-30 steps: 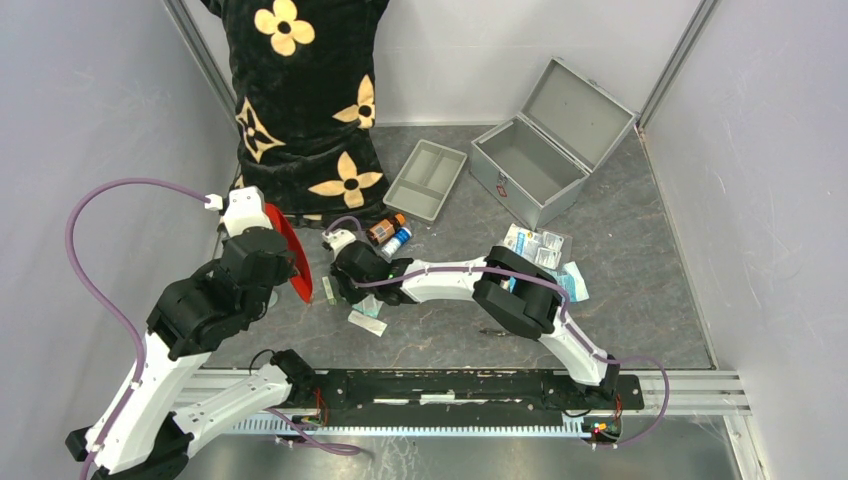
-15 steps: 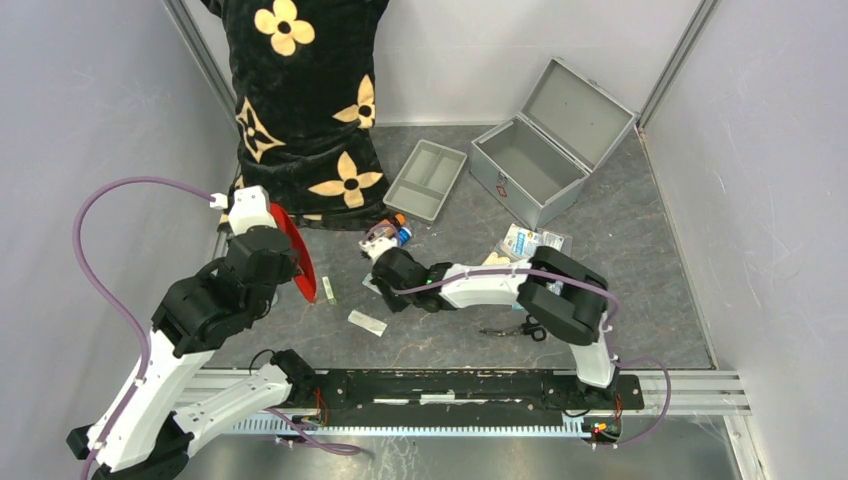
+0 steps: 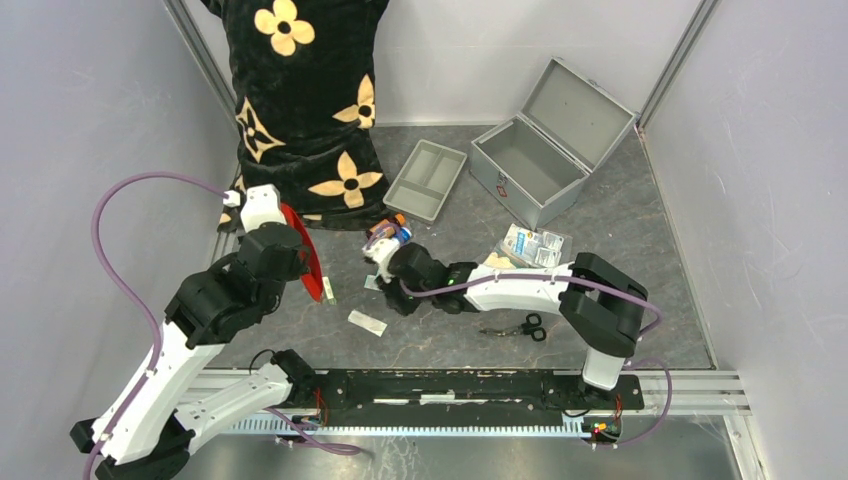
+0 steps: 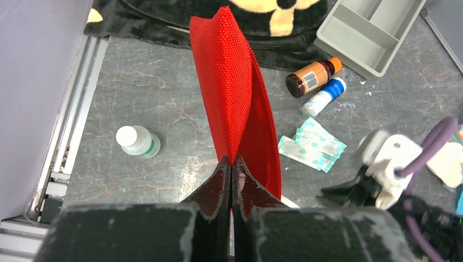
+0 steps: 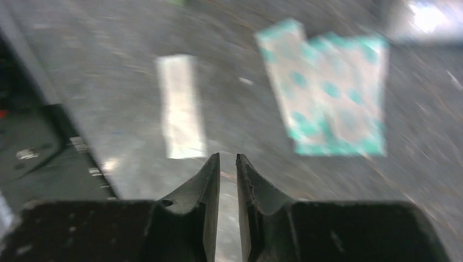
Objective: Organize the medicine kit
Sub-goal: Adjust the medical item at the center of the board, then pick up the medical item at the center of the board.
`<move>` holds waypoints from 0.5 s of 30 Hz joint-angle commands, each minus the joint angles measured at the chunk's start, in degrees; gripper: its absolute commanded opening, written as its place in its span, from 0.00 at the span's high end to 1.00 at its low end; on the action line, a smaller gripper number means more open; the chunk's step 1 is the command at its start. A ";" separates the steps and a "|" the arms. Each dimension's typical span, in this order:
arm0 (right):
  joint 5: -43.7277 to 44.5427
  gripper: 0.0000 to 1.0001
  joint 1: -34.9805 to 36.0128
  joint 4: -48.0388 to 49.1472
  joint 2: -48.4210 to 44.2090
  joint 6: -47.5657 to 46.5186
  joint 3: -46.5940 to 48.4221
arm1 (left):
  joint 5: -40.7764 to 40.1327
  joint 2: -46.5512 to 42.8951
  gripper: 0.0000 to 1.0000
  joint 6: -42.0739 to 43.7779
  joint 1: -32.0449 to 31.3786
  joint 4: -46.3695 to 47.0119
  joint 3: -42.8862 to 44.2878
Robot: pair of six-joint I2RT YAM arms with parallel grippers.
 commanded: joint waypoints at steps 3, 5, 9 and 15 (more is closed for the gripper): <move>-7.58 0.63 6.81 5.53 6.20 -3.27 9.75 | -1.11 -0.60 0.98 1.11 -0.23 2.40 0.89; -4.50 0.57 7.93 4.49 8.70 -3.33 11.80 | -1.28 -0.91 0.98 0.87 -0.23 1.96 1.06; 0.68 0.53 8.73 2.59 12.41 -3.22 14.13 | -1.70 -1.24 0.98 0.59 -0.23 1.22 1.33; 4.96 0.49 9.16 2.12 13.90 -5.32 13.60 | -2.12 -1.88 0.98 0.58 -0.23 1.02 1.68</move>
